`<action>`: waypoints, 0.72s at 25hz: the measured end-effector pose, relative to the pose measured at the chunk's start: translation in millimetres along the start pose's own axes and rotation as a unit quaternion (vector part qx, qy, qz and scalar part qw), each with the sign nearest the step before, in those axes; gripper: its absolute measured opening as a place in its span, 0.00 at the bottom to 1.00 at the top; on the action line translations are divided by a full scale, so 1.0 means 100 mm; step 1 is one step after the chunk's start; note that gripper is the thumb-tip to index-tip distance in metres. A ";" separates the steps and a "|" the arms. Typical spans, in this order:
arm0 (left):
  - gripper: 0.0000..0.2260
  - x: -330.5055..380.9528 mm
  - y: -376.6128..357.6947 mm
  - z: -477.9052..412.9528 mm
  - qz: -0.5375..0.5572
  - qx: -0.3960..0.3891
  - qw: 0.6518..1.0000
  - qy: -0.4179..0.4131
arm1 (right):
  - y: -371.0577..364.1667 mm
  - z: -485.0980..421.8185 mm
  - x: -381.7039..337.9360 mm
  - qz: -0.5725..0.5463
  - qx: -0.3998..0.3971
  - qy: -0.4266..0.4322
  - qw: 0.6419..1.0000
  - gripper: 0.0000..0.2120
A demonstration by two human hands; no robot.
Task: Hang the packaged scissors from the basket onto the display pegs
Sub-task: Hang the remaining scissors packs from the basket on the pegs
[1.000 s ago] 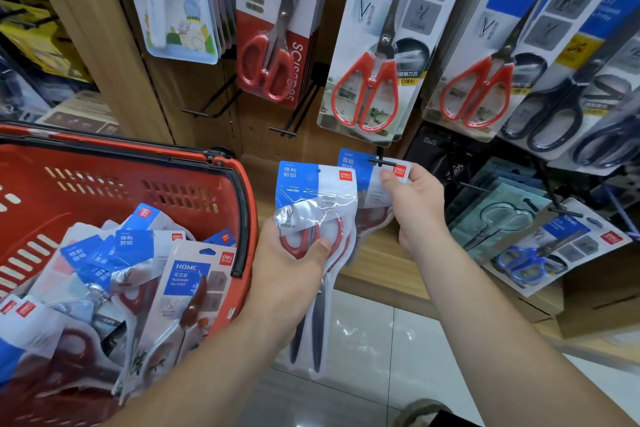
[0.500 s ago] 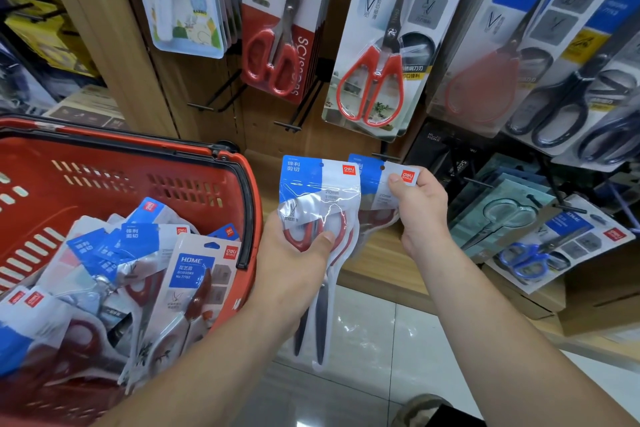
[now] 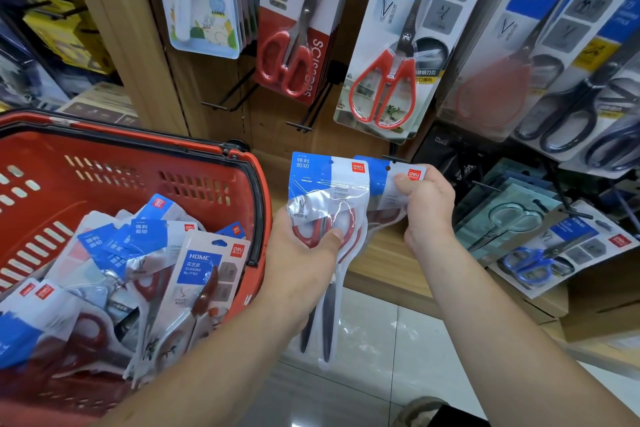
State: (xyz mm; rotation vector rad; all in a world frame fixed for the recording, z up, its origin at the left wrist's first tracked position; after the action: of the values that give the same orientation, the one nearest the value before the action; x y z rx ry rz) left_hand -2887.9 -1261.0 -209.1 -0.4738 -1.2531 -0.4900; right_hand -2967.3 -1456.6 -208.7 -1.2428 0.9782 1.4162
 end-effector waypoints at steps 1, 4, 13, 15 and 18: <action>0.22 0.00 0.00 0.00 0.003 -0.001 1.000 0.001 | 0.01 -0.01 -0.01 -0.008 0.003 0.001 1.000 0.06; 0.21 -0.01 0.00 0.00 0.000 -0.008 1.000 0.004 | 0.01 -0.02 -0.04 0.002 -0.001 0.005 1.000 0.05; 0.22 0.00 0.03 -0.06 0.009 -0.009 1.000 0.008 | -0.02 0.00 0.04 -0.001 0.016 -0.006 1.000 0.04; 0.22 -0.01 0.03 -0.08 0.013 -0.012 1.000 0.007 | -0.04 0.00 0.03 0.010 0.012 0.006 1.000 0.04; 0.22 0.01 0.01 -0.06 0.019 -0.011 1.000 0.007 | -0.09 0.02 -0.02 0.023 -0.002 0.021 1.000 0.03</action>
State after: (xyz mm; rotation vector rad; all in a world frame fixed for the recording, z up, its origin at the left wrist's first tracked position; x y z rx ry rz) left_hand -2881.8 -1263.7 -209.8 -0.5099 -1.2239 -0.4750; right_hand -2959.3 -1453.3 -205.7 -1.2640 1.0389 1.4340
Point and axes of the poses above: each hand's wrist, its own z-axis away from the middle knuckle, its own y-axis out of the back of the hand, x = y × z, the point moved 2 cm from there along -z, towards the middle knuckle, and after that the axes turned 1 degree about y, right-handed, at the moved point
